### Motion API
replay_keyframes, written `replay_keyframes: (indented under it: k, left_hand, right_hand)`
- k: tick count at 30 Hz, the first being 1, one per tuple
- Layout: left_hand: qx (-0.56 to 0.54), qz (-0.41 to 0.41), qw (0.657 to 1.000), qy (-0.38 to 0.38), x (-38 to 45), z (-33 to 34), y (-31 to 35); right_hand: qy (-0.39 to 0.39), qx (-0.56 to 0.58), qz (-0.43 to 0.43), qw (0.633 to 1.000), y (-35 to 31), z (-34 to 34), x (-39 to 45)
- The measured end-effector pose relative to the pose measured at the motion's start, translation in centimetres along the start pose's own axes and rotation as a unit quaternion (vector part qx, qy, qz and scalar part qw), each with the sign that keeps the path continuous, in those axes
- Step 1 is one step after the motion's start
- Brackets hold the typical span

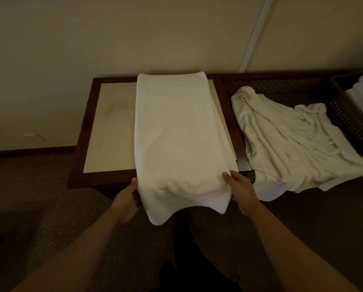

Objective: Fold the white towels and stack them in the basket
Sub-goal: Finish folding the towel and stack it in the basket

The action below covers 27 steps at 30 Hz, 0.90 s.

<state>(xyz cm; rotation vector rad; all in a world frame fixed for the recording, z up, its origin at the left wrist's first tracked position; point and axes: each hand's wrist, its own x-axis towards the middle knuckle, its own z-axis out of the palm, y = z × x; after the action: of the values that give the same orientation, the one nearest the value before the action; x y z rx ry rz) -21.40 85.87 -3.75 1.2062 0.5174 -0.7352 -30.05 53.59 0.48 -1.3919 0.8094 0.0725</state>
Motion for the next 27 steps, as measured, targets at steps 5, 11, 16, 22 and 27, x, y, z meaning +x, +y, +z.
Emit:
replay_keyframes:
  k: [5, 11, 16, 22, 27]
  left_hand:
    - [0.035, -0.012, 0.999, -0.034, -0.4, 0.3, 0.7]
    - [0.027, 0.02, 0.999, 0.036, -0.4, -0.5, 0.6]
    - [0.063, 0.036, 0.995, 0.063, -0.1, 0.8, 0.2]
    - [0.06, 0.056, 0.992, 0.095, 0.4, -0.3, -0.1]
    - [0.017, 0.0, 0.996, 0.088, 0.7, -0.9, -0.2]
  right_hand:
    - [-0.031, 0.059, -0.037, 0.997, -0.3, -0.3, -0.1]
    - [-0.066, 0.074, -0.044, 0.994, -0.7, -0.9, -0.3]
    - [-0.03, -0.087, -0.05, 0.994, 0.6, -1.3, 0.5]
    - [0.052, -0.107, -0.071, 0.99, 1.7, -0.8, 1.0]
    - [0.052, -0.085, -0.073, 0.992, 1.7, -0.1, 1.3]
